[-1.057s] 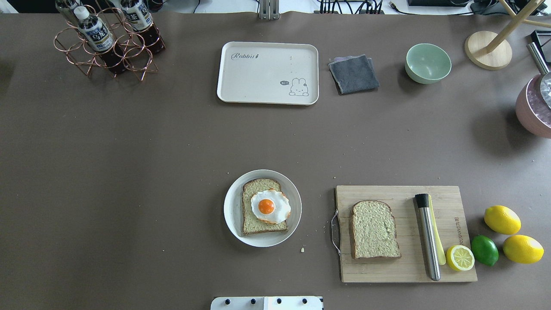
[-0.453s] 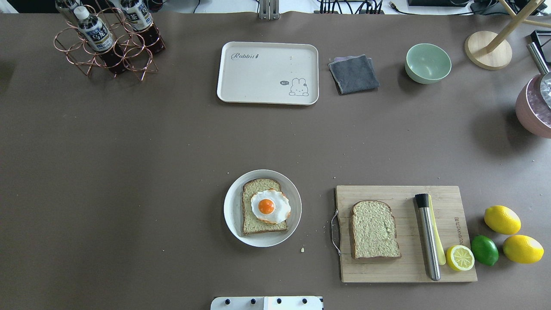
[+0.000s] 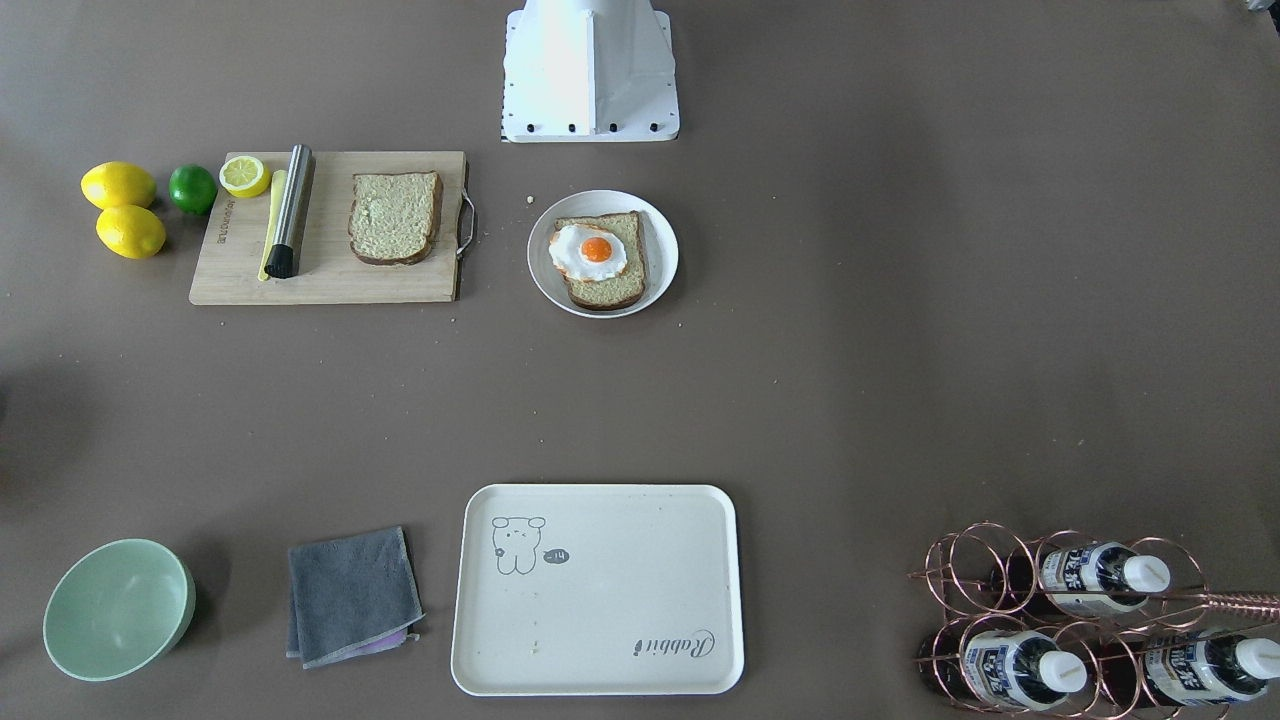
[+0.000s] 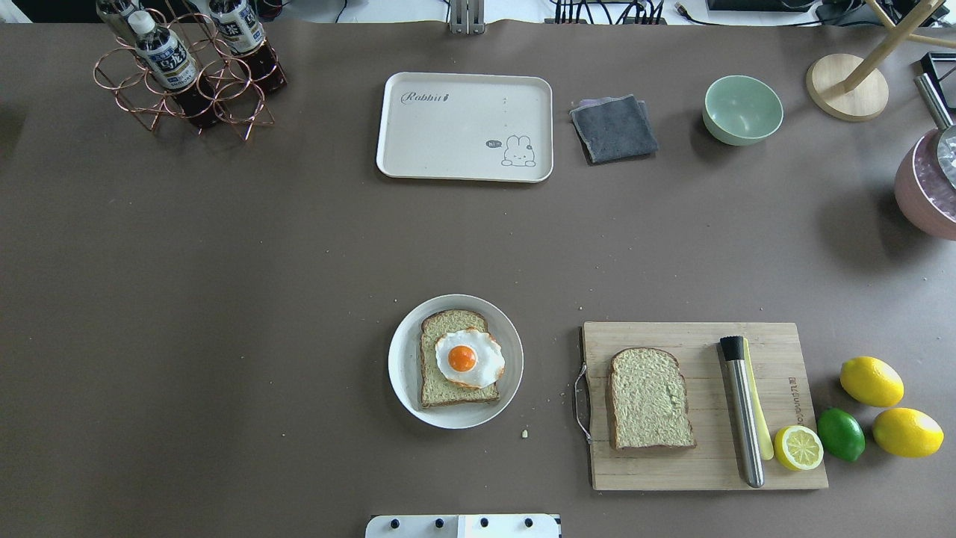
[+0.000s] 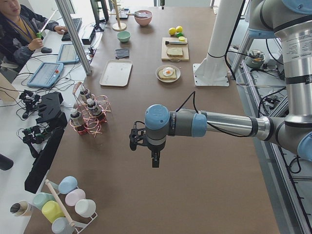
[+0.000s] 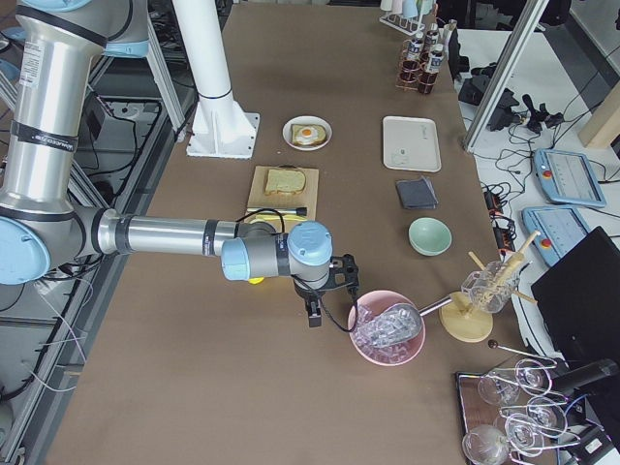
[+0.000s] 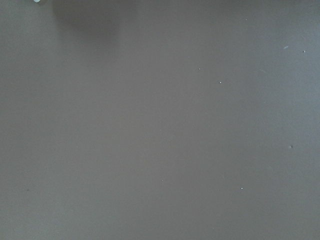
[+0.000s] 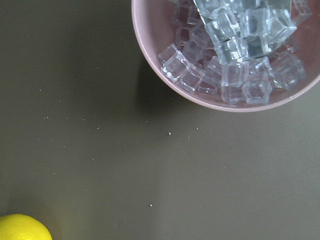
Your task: Make sandwich and place on tray
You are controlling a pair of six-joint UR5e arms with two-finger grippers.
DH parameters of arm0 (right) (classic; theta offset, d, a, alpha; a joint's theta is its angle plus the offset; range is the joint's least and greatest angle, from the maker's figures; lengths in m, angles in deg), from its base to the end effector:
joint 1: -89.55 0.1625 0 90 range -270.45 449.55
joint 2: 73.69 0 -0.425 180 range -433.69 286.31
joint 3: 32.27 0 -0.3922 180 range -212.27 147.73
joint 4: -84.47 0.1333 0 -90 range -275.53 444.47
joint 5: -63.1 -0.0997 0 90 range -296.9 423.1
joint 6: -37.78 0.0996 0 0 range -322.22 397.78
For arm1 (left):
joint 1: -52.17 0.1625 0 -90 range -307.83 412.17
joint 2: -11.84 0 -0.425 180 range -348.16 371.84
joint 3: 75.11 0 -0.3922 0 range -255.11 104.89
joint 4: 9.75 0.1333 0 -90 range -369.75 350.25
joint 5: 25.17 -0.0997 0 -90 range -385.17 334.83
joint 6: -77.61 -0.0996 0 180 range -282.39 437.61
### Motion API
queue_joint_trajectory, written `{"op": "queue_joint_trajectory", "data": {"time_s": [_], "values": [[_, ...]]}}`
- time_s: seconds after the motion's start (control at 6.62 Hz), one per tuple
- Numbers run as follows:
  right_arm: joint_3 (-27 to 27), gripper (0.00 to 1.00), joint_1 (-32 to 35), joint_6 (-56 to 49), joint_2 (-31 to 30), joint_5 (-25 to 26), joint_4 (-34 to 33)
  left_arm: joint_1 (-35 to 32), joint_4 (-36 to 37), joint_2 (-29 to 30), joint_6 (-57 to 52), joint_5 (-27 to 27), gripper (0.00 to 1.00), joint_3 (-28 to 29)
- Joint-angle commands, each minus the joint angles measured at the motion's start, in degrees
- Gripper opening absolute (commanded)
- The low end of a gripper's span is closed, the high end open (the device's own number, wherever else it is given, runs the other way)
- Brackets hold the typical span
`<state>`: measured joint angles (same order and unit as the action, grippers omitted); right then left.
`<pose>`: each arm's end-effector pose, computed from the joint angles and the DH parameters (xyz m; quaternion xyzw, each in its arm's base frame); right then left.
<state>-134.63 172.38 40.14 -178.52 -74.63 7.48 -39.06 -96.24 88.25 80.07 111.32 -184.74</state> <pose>0.0100 -0.3977 0.6379 0.0502 -0.4085 -0.0753 0.9083 -0.0695 -0.3914 0.5984 0.0160 0.3948 -0.0209 0.9184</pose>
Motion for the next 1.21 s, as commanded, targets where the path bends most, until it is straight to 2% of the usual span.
{"op": "queue_joint_trajectory", "data": {"time_s": [0.0,0.15,0.3,0.45,0.75,1.06], "values": [[-0.73,1.00,-10.77,18.96,-0.55,-0.27,13.45,0.00,0.00,-0.29,0.00,0.00,0.98,-0.93],[-1.70,0.98,-15.63,32.57,-0.46,0.09,20.40,0.00,0.00,-0.29,0.00,0.00,0.98,-1.28],[-3.45,0.98,-20.81,40.36,-0.46,1.22,23.43,0.00,0.00,-0.29,0.09,0.00,0.98,-1.29],[-6.68,0.98,-25.48,46.97,-0.46,3.24,23.98,0.00,0.00,-0.20,0.09,0.00,0.98,-1.37],[-13.36,0.97,-38.73,61.29,0.15,14.27,23.99,-0.09,0.00,-0.38,0.09,0.00,0.98,-1.90],[-14.80,0.96,-46.67,71.15,4.44,19.66,23.90,-0.09,0.00,-0.38,0.00,-0.09,0.98,-1.64]]}}
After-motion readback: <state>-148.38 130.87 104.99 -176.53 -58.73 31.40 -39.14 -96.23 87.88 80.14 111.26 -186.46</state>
